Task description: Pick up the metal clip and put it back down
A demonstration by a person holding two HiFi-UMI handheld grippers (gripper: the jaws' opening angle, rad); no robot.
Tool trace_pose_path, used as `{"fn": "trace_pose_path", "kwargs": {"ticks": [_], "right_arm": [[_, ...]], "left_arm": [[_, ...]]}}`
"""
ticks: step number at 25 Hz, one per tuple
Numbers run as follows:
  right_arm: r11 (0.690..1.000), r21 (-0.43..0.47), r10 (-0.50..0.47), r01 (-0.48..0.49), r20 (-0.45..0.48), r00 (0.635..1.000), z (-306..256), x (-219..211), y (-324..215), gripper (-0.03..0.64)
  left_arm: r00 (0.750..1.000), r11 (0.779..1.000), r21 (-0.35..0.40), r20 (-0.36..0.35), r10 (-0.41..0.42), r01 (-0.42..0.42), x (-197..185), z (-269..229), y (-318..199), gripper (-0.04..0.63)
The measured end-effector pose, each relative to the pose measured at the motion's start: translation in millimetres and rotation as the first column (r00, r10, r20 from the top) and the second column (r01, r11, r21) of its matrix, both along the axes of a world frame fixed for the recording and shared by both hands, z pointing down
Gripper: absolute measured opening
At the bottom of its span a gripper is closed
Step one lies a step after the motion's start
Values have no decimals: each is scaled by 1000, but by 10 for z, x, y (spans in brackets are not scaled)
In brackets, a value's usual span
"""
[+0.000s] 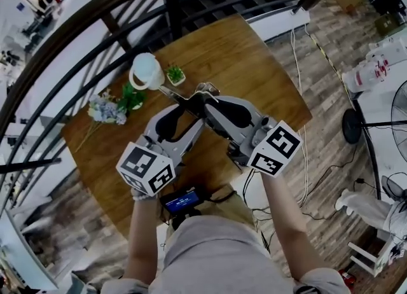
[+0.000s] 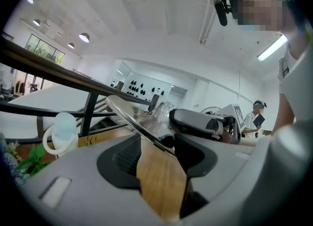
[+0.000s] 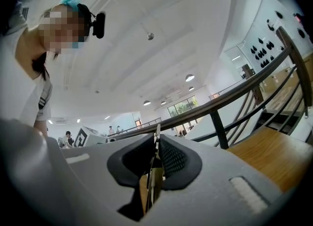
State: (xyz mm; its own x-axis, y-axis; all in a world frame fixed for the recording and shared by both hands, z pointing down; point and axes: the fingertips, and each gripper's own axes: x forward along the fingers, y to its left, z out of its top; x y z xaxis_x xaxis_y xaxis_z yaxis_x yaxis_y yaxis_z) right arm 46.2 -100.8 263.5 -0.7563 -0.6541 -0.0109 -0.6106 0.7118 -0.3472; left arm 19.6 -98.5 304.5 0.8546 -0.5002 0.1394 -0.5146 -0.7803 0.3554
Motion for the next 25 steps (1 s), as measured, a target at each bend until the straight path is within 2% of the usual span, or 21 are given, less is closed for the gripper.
{"fn": "trace_pose_path", "kwargs": {"ticks": [13,18,25], "right_arm": [[997,78,23,-25,20,1000,-307,19,442,34],[994,101,27,-30,28,999,-386,8,492,34],[993,115,34,-36,25,999,-412,10,496,34]], "left_arm": [[999,996,88,40,22,-25,2,-308,410,219],[999,992,122,34,25,-29,-6,-409,450,219],[999,991,133,28,22,-25,-3,-445,446,219]]}}
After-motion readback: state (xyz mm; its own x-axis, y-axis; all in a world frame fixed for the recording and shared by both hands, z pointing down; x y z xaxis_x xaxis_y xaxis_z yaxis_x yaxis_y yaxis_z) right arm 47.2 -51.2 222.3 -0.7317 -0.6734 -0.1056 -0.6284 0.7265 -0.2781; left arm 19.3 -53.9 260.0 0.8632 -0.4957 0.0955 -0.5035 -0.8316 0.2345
